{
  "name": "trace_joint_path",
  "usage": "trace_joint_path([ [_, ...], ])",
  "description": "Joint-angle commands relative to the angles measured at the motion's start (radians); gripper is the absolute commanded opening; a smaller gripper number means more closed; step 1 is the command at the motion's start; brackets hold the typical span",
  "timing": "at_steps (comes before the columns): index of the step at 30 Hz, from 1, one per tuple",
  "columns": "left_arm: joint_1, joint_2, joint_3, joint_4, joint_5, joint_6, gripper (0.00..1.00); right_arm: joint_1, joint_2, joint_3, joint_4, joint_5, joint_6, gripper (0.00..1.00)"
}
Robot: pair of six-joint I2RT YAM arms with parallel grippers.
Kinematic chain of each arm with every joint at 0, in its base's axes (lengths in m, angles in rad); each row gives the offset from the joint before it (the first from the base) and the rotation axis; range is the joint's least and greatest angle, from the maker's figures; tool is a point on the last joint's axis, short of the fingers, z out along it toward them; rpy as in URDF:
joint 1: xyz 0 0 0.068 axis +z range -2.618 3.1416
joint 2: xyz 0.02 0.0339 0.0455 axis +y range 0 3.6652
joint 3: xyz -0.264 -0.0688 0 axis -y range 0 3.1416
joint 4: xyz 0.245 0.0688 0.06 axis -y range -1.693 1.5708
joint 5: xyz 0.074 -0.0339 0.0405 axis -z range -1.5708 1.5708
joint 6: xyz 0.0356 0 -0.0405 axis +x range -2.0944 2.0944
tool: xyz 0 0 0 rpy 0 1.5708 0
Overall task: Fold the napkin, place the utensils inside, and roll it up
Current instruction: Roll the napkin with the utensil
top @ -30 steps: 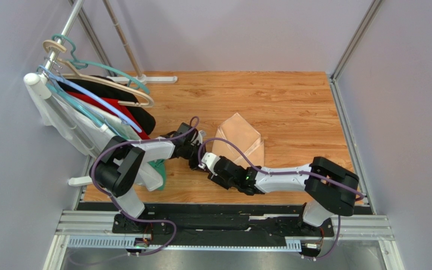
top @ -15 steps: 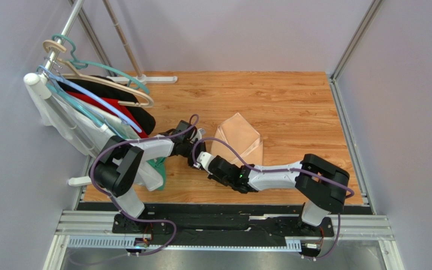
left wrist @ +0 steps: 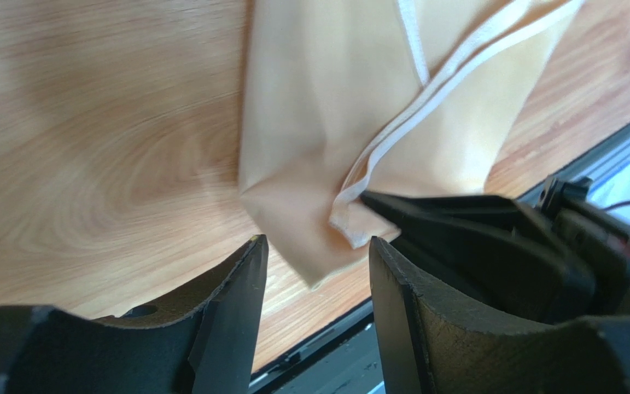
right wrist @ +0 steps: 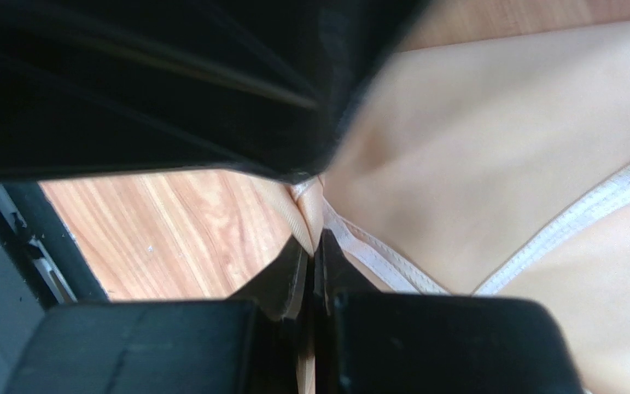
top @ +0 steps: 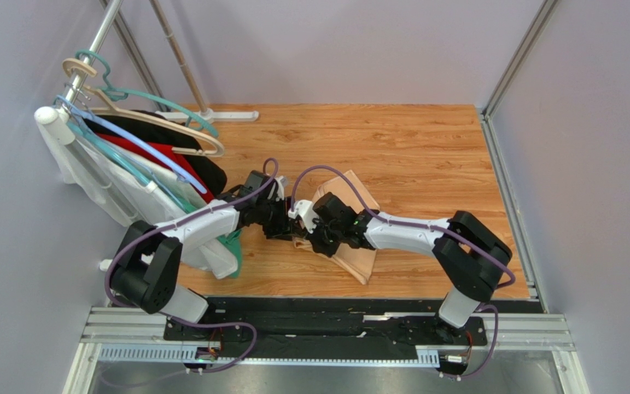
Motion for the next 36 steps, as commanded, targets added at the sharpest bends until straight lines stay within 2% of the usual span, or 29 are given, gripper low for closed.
trace_joint_path([
  [1, 0.006, -0.065, -0.011, 0.006, -0.008, 0.03, 0.58, -0.06, 0.089, 0.045, -0.116, -0.171, -0.016, 0.0],
  [13, 0.001, -0.125, -0.063, 0.022, -0.004, 0.102, 0.62, -0.143, 0.205, 0.097, -0.137, -0.326, -0.025, 0.0],
  [16, -0.03, -0.12, -0.063, 0.014, -0.042, 0.105, 0.63, -0.175, 0.219, 0.106, -0.142, -0.371, -0.017, 0.0],
  [19, -0.077, -0.105, -0.043, -0.006, -0.1, 0.108, 0.64, -0.212, 0.239, 0.12, -0.156, -0.43, -0.008, 0.0],
  [25, -0.091, -0.069, -0.032, -0.009, -0.148, 0.1, 0.65, -0.247, 0.287, 0.159, -0.192, -0.509, -0.014, 0.0],
  [30, -0.11, -0.057, -0.045, 0.005, -0.18, 0.096, 0.69, -0.261, 0.308, 0.172, -0.203, -0.52, -0.019, 0.0],
  [36, -0.116, 0.027, -0.029, 0.049, -0.188, 0.086, 0.7, -0.266, 0.32, 0.177, -0.203, -0.532, -0.019, 0.0],
])
